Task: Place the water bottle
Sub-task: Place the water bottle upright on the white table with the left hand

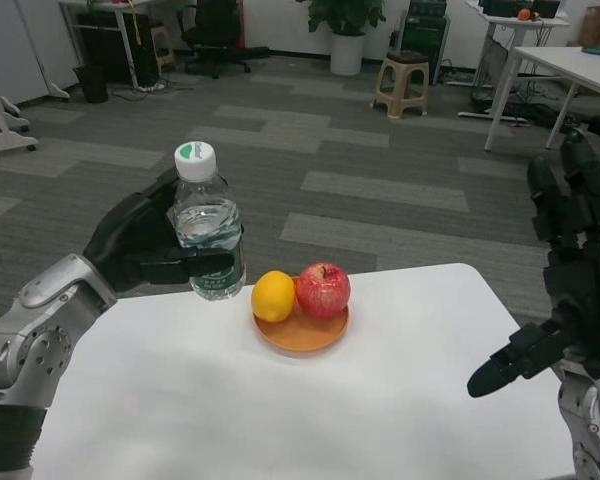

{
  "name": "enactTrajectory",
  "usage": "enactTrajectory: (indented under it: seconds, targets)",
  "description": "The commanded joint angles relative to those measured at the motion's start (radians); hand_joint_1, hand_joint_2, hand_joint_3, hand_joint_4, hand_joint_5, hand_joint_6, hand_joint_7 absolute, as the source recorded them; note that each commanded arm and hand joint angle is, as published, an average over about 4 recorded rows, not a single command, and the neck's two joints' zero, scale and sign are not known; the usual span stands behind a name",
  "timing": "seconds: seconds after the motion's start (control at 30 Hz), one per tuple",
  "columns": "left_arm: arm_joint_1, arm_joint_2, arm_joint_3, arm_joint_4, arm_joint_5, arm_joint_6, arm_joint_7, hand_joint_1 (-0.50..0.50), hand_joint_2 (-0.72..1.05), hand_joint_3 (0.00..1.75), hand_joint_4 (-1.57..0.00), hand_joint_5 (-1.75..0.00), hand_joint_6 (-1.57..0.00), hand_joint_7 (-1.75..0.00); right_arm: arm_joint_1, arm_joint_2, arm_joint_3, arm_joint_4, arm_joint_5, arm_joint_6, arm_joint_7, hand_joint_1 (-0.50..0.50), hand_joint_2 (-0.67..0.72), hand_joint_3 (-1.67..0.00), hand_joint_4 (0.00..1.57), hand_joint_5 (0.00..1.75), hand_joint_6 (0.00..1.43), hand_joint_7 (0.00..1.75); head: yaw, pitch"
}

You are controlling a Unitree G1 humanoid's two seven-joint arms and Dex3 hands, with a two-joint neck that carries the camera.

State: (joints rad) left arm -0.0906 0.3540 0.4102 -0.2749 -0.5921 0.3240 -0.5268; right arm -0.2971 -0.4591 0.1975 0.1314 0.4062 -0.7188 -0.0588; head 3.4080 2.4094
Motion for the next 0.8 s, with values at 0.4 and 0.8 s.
enactTrajectory:
  seconds: [0.4,0.8]
  targets:
    - [0.042,-0.067,0.005,0.004,0.104,-0.115,-0.002,0.12,0.96,0.44,-0.22,-1.75,-0.35,-1.68,-0.014,-0.003,0.002,0.012,0.006,0.003,-0.003,-0.34,0.47,0.0,0.0,0.0,0.0,0.0,0.011,-0.041]
    - [0.127,-0.121,-0.072,0.245,0.138,-0.469,0.032,0.12,0.96,0.39,-0.22,-1.75,-0.38,-1.68,-0.019,-0.005,0.003,0.029,0.006,0.002,-0.005,-0.33,0.47,0.0,0.0,0.0,0.0,0.0,0.018,-0.053]
